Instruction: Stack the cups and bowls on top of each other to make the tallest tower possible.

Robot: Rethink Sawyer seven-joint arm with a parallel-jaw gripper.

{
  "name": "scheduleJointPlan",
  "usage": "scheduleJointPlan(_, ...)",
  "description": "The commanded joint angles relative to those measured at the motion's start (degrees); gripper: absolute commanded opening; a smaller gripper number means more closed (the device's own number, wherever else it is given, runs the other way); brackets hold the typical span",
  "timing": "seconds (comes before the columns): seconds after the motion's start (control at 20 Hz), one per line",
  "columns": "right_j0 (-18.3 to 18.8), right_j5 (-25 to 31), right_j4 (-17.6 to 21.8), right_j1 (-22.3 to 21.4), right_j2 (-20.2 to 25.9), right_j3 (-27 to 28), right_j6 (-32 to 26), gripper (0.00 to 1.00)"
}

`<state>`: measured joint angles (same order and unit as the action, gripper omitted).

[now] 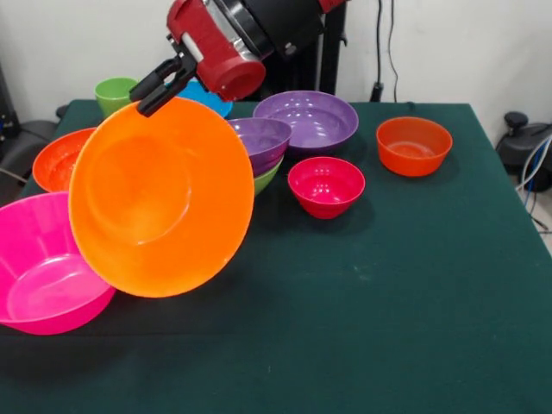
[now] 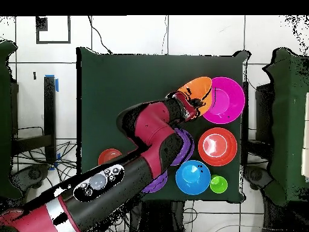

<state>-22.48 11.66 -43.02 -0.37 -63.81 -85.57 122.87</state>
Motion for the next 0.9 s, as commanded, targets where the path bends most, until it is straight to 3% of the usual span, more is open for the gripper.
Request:
scheduleJointPlan(0.05, -0.3, 3.3, -1.36, 4.87, 4.5, 6.23, 13.01, 0.0)
scheduleJointPlan(0.45, -1.41, -1.15, -1.11, 7.66, 4.17, 7.4, 13.98, 0.0)
scheduleJointPlan(0.9, -1.3, -9.41, 2.24, 4.89, 7.97, 6.66, 10.32, 0.0)
